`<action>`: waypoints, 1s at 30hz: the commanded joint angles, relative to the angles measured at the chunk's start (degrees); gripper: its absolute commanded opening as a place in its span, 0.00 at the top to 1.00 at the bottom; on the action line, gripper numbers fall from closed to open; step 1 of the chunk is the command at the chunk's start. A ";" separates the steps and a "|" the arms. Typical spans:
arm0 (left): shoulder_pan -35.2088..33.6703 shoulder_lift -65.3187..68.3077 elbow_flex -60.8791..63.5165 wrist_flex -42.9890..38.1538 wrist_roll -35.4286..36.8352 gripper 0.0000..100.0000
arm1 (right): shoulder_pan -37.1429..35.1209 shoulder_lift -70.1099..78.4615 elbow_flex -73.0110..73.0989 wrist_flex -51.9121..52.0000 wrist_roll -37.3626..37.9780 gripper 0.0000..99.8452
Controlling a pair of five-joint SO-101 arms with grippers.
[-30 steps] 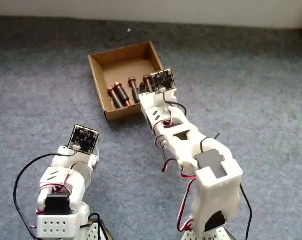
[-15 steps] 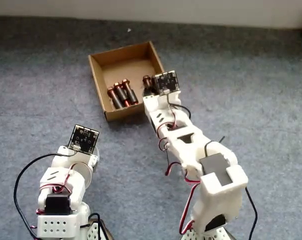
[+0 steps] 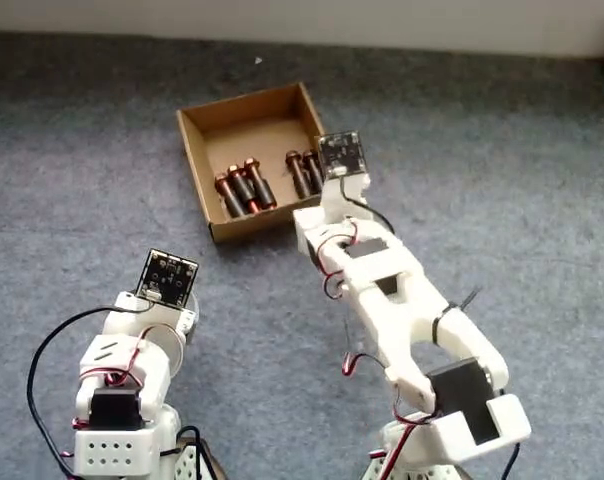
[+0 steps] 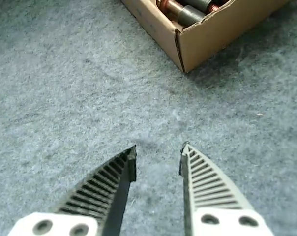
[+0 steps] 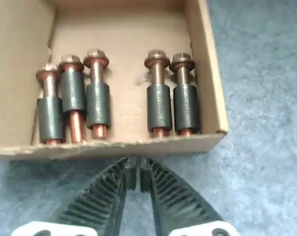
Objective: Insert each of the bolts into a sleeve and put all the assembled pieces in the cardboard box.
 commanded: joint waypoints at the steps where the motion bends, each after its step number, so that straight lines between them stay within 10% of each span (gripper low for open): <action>1: 0.57 -0.22 0.92 -1.14 -0.44 0.83 | 2.86 -1.10 -12.53 14.73 -2.64 0.89; 23: 0.57 -0.22 0.92 -1.05 -0.44 0.83 | 9.10 24.75 -48.04 26.33 -6.95 0.85; 30: 0.57 -0.22 0.92 -1.05 -0.44 0.83 | 5.85 24.75 -46.90 34.95 -6.86 0.99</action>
